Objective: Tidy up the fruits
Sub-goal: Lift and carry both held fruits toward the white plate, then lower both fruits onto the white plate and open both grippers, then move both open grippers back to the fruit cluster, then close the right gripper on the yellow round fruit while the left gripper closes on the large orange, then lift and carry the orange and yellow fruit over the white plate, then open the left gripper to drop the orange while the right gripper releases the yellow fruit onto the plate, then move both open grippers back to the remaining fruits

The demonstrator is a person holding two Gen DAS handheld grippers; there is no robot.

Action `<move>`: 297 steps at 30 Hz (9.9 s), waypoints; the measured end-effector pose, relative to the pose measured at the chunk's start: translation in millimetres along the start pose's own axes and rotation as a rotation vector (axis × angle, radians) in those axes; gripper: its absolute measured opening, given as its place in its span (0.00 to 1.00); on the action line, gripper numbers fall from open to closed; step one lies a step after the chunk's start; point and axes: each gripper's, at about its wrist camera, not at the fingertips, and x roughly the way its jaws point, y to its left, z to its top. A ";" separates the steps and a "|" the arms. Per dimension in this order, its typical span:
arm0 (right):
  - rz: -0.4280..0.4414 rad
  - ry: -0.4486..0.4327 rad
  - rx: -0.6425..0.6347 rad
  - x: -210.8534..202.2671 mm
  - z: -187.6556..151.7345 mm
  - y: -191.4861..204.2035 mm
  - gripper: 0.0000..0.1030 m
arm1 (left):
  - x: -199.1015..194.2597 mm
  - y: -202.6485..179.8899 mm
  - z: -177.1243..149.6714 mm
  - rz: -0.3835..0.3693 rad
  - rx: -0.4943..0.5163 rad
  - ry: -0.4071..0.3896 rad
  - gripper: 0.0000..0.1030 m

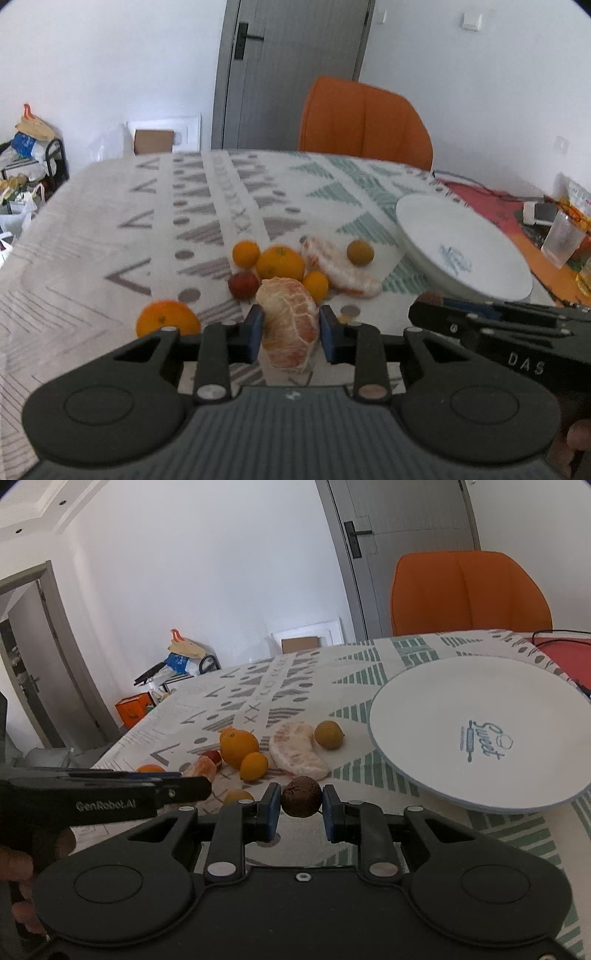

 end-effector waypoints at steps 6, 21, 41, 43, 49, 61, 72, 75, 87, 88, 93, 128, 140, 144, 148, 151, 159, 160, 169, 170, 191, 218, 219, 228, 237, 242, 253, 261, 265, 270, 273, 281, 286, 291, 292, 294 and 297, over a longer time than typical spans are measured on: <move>-0.003 -0.039 0.003 -11.4 6.3 -2.4 0.22 | -9.9 -8.9 9.8 -0.003 0.016 -0.037 0.30; -0.057 -0.114 0.020 -25.2 16.4 -30.2 0.22 | -4.9 -39.3 24.6 0.010 0.059 -0.073 0.30; -0.157 -0.168 0.070 -34.7 26.7 -80.3 0.22 | 40.4 -97.7 43.6 -0.018 0.137 -0.054 0.30; -0.159 -0.169 0.071 -34.7 28.8 -84.0 0.22 | 45.6 -101.5 46.3 -0.027 0.140 -0.052 0.30; -0.170 -0.175 0.086 -34.7 32.8 -92.1 0.25 | 55.9 -111.2 57.0 -0.044 0.145 -0.061 0.30; -0.196 -0.162 0.136 -45.3 24.8 -108.1 0.31 | 65.7 -121.4 62.7 -0.068 0.151 -0.059 0.30; -0.200 -0.141 0.138 -44.3 20.3 -104.9 0.36 | 55.2 -118.3 62.7 -0.108 0.135 -0.078 0.34; -0.208 -0.135 0.141 -44.8 19.0 -103.0 0.37 | 48.9 -109.6 65.6 -0.095 0.118 -0.086 0.36; -0.188 -0.146 0.118 -44.5 20.0 -80.4 0.71 | 21.4 -67.7 58.5 0.005 0.058 -0.124 0.80; -0.182 -0.148 0.116 -44.5 20.6 -78.0 0.75 | 17.7 -63.4 57.5 0.013 0.053 -0.130 0.81; -0.160 -0.159 0.111 -47.8 22.0 -64.0 0.94 | -0.6 -44.6 51.6 0.021 0.029 -0.154 0.88; -0.057 -0.086 -0.077 -30.8 19.9 25.9 0.97 | -66.0 50.7 14.2 0.129 -0.135 -0.188 0.92; -0.018 0.016 -0.085 -2.0 15.5 38.7 0.81 | -50.7 68.4 -4.5 0.094 -0.159 -0.146 0.80; -0.005 0.053 -0.091 11.8 10.9 44.6 0.74 | -46.5 76.3 -9.9 0.097 -0.167 -0.131 0.77; 0.007 0.076 -0.103 21.8 6.5 50.9 0.73 | -41.8 81.8 -15.6 0.091 -0.175 -0.117 0.74; 0.013 0.093 -0.113 28.0 4.6 55.1 0.72 | -37.8 83.7 -18.2 0.083 -0.182 -0.103 0.72; 0.031 0.151 -0.104 44.9 -2.3 55.0 0.36 | -32.3 82.9 -21.8 0.077 -0.172 -0.082 0.72; 0.037 0.160 -0.096 46.2 -3.2 53.3 0.23 | -31.3 81.9 -21.9 0.077 -0.171 -0.079 0.72; 0.028 0.109 -0.079 27.0 1.5 39.9 0.22 | -11.9 70.7 -18.7 0.069 -0.153 -0.057 0.67; 0.025 0.102 -0.077 24.0 1.7 38.2 0.22 | -9.0 69.4 -18.8 0.079 -0.153 -0.053 0.65; -0.001 -0.025 -0.066 7.2 13.7 33.0 0.22 | -18.1 50.5 1.6 0.051 -0.145 -0.095 0.39; -0.103 -0.146 0.116 -51.4 10.6 -79.0 0.22 | 19.9 -71.1 36.3 -0.040 0.068 -0.094 0.39; -0.105 -0.148 0.120 -52.4 10.6 -82.7 0.22 | 21.9 -75.2 36.9 -0.041 0.075 -0.093 0.39; -0.129 -0.165 0.156 -58.0 10.4 -110.3 0.23 | 42.1 -104.9 41.2 -0.056 0.130 -0.071 0.39; -0.126 -0.158 0.156 -53.0 11.3 -119.5 0.23 | 61.8 -122.8 46.4 -0.060 0.144 -0.034 0.41; -0.121 -0.150 0.165 -50.7 10.5 -121.0 0.23 | 62.6 -124.0 47.7 -0.049 0.155 -0.031 0.46; -0.149 -0.144 0.153 -49.3 16.2 -115.5 0.28 | 52.1 -100.2 44.6 0.027 0.131 -0.053 0.77; -0.165 -0.156 0.087 -49.3 26.3 -89.2 0.71 | 34.0 -74.8 44.1 0.061 0.085 -0.089 0.85; -0.185 -0.151 0.059 -45.0 28.4 -75.8 0.88 | 20.7 -55.9 42.2 0.090 0.046 -0.127 0.91; -0.173 -0.149 0.029 -43.0 29.1 -59.3 0.95 | 7.7 -32.0 41.2 0.120 -0.011 -0.147 0.95; -0.166 -0.134 0.020 -40.9 27.2 -52.2 0.96 | 0.0 -20.1 40.8 0.130 -0.033 -0.157 0.95; -0.150 -0.102 0.024 -37.8 18.7 -43.8 1.00 | -18.4 2.1 34.7 0.146 -0.074 -0.177 0.95; -0.139 -0.082 0.016 -38.4 13.6 -36.8 1.00 | -26.2 14.2 27.6 0.147 -0.095 -0.177 0.95; -0.152 -0.049 0.012 -35.0 11.8 -30.0 1.00 | -32.3 26.8 22.5 0.149 -0.118 -0.175 0.95; -0.152 -0.050 0.006 -34.7 12.0 -28.1 1.00 | -33.6 29.6 21.2 0.150 -0.123 -0.176 0.95; -0.150 -0.050 -0.008 -33.3 13.3 -23.3 1.00 | -35.0 35.0 19.3 0.154 -0.131 -0.173 0.95; -0.131 -0.047 -0.024 -30.4 15.4 -16.0 1.00 | -35.7 43.4 16.3 0.154 -0.142 -0.161 0.95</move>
